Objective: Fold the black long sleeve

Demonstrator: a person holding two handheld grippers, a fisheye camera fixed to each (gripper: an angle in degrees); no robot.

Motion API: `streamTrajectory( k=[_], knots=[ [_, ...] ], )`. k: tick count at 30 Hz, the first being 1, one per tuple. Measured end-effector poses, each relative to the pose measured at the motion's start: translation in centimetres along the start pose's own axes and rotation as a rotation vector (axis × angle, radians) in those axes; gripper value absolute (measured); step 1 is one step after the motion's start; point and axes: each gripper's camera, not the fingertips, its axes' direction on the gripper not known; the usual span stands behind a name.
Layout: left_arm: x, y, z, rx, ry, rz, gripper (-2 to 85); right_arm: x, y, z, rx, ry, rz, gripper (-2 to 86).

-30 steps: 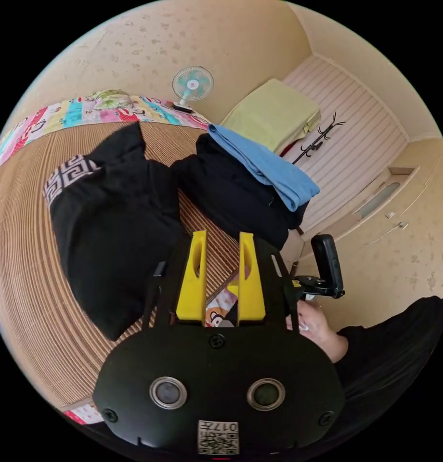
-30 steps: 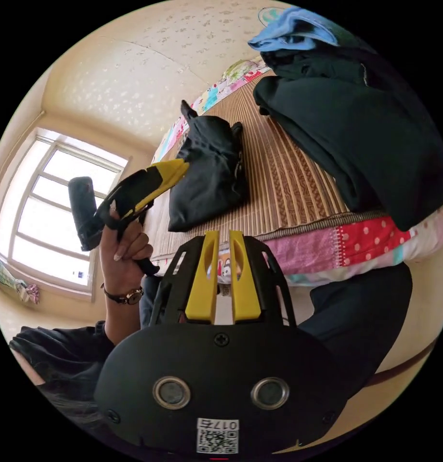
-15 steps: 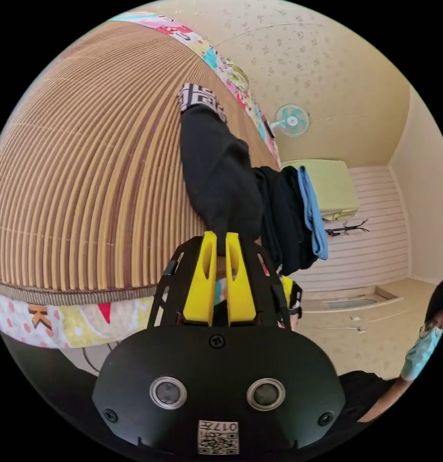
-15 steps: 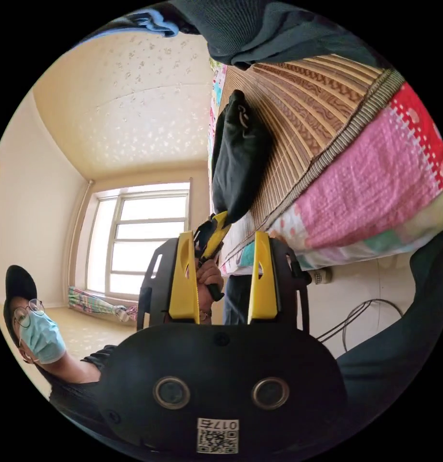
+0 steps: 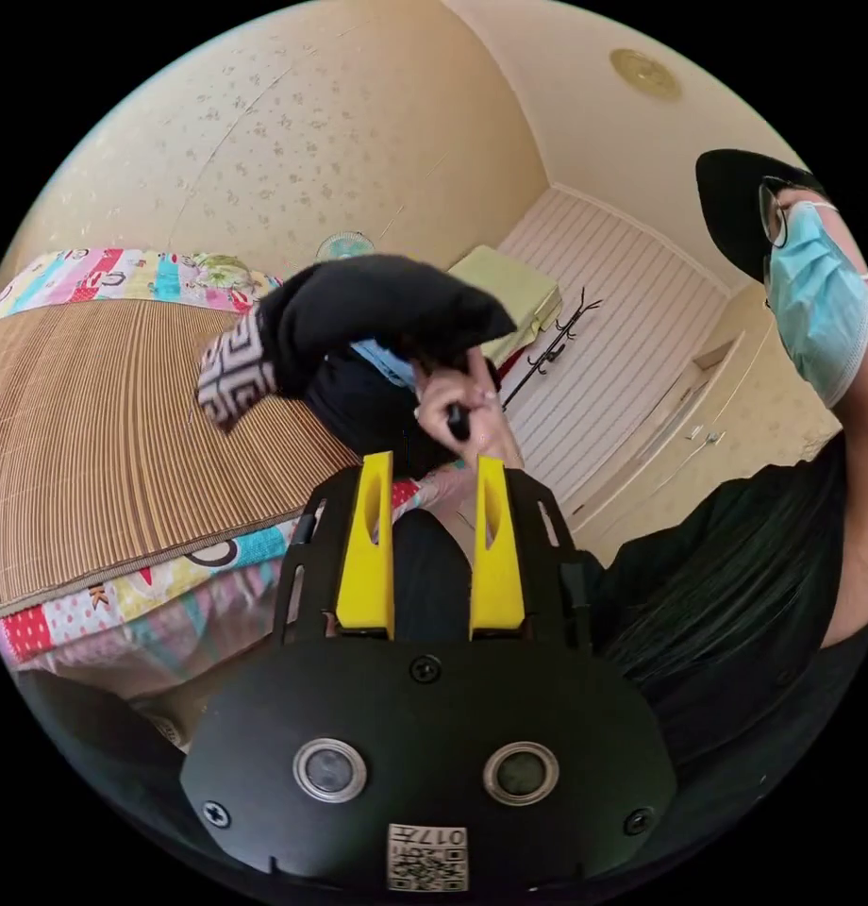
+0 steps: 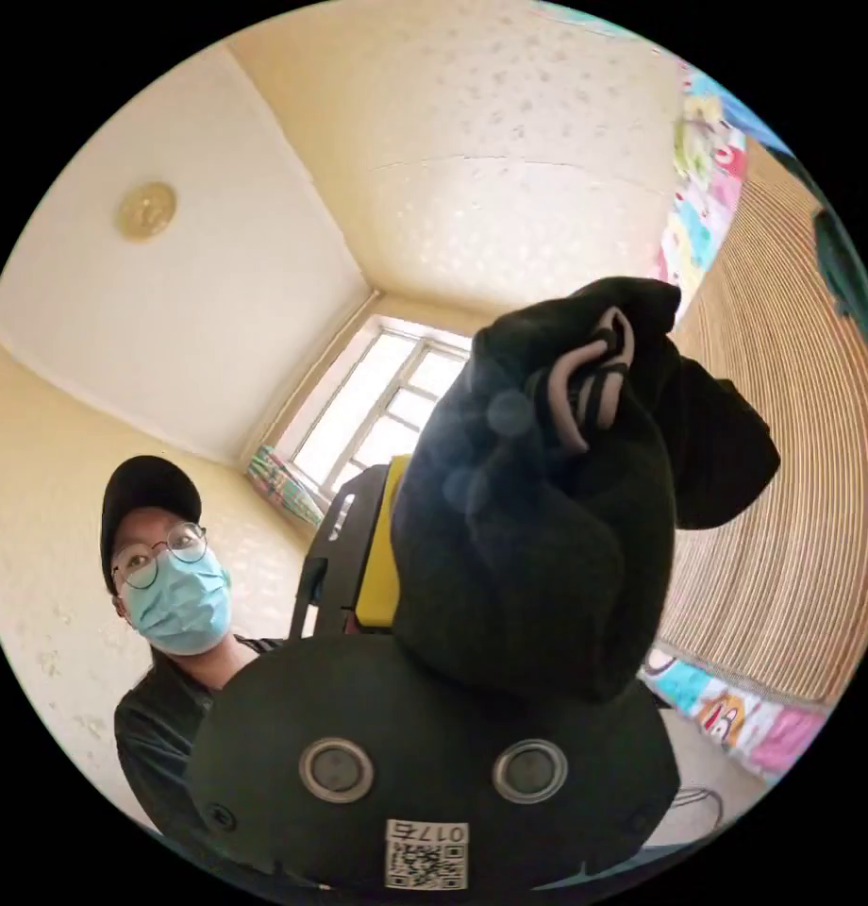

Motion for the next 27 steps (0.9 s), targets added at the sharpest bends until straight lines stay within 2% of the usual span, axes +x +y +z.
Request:
streamTrajectory(
  k=[2,4,5,9,11,13,15,18,20,22,23,25,27],
  knots=[
    [-0.8,-0.1,1.1,-0.042,0.042,-0.045,13.0,-4.4,-4.3,-1.3,0.031,0.032,-0.125,3.5],
    [-2.0,0.0,2.2,-0.066,0.081,-0.105,13.6,-9.9,-9.1,-3.5,0.038,0.169,-0.304,3.8],
    [-2.2,0.0,2.4,-0.068,0.083,-0.119,13.6,-10.7,-10.0,-4.2,0.043,0.203,-0.321,3.9],
    [-3.8,0.3,3.9,-0.081,0.059,-0.182,13.6,-9.0,-12.1,-11.9,0.224,0.443,-0.089,5.5],
    [-4.6,0.6,4.7,-0.095,-0.002,-0.185,13.6,-5.8,-9.5,-15.7,0.307,0.596,0.066,6.8],
    [-6.9,1.2,5.4,-0.153,-0.061,-0.256,13.6,-2.4,-2.4,-19.4,0.437,0.756,0.225,8.4],
    [-8.9,1.5,4.3,-0.136,-0.088,-0.314,13.5,-2.2,3.5,-19.2,0.499,0.832,0.148,6.9],
    [-12.0,1.3,0.1,-0.061,-0.263,-0.377,12.7,-2.5,11.4,-13.9,0.528,1.07,0.012,4.6],
    [-13.7,0.3,-3.2,-0.021,-0.428,-0.386,12.6,-1.5,13.9,-8.4,0.47,1.207,-0.092,3.5],
    [-15.7,-2.1,-8.1,0.032,-0.666,-0.378,12.5,2.4,14.7,0.7,0.244,1.235,-0.26,2.0],
    [-16.2,-2.7,-9.3,0.048,-0.732,-0.378,12.5,3.9,14.5,3.1,0.162,1.204,-0.273,1.8],
    [-18.7,-5.3,-13.4,0.103,-0.981,-0.399,12.6,10.8,12.8,12.4,-0.214,1.073,-0.235,1.1],
    [-21.2,-7.2,-15.8,0.109,-1.104,-0.433,12.6,16.2,12.2,18.6,-0.406,1.15,-0.16,0.8]
  ],
)
